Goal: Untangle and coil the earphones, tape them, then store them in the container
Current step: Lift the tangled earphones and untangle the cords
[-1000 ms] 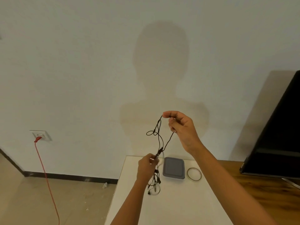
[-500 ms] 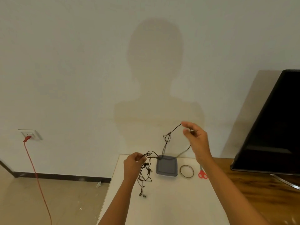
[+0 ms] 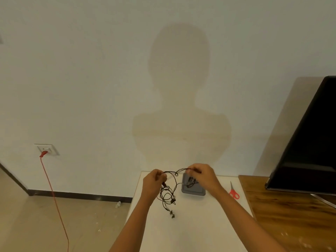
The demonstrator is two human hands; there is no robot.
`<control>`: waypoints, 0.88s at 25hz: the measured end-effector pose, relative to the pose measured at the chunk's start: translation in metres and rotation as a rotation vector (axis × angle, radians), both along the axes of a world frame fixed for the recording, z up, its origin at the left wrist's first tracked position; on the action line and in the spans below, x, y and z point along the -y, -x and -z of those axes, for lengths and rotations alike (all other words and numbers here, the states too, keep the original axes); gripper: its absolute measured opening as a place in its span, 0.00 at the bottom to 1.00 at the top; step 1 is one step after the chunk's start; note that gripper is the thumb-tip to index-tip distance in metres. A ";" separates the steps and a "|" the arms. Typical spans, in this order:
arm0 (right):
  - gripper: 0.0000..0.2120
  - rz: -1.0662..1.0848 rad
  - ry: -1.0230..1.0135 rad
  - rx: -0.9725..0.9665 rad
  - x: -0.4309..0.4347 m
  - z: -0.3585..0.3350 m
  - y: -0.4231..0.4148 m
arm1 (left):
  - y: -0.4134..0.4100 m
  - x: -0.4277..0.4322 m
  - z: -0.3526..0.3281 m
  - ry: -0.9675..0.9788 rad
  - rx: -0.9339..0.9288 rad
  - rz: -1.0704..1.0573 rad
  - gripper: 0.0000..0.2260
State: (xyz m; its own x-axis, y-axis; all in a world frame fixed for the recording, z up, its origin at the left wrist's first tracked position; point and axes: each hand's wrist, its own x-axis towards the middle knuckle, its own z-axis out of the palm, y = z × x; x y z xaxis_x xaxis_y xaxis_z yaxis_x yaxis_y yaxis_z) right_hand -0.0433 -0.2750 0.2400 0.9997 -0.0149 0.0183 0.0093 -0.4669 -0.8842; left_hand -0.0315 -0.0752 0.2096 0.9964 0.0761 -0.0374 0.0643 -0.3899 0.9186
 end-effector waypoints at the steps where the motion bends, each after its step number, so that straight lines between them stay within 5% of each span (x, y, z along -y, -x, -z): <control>1: 0.05 0.034 -0.198 -0.043 0.001 -0.008 0.000 | 0.001 -0.004 0.004 -0.014 0.001 -0.016 0.03; 3: 0.06 0.082 -0.497 -0.085 0.004 -0.023 0.000 | 0.002 -0.008 0.012 -0.057 -0.001 -0.023 0.05; 12: 0.10 0.192 -1.227 0.220 0.005 -0.080 -0.001 | 0.002 -0.018 0.044 -0.213 -0.140 -0.147 0.05; 19: 0.10 0.119 -1.421 0.269 0.014 -0.115 0.000 | -0.007 -0.031 0.056 -0.398 -0.268 -0.122 0.07; 22: 0.10 0.106 -1.458 0.298 0.014 -0.118 0.002 | -0.011 -0.031 0.055 -0.337 -0.306 -0.157 0.09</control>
State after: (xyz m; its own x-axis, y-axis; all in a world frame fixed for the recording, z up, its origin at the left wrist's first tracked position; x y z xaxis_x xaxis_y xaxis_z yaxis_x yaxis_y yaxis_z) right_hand -0.0453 -0.2886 0.3583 0.9550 -0.2704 0.1221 0.2929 0.7932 -0.5339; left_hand -0.0210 -0.0438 0.1543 0.9189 0.2829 -0.2750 0.3941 -0.6265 0.6725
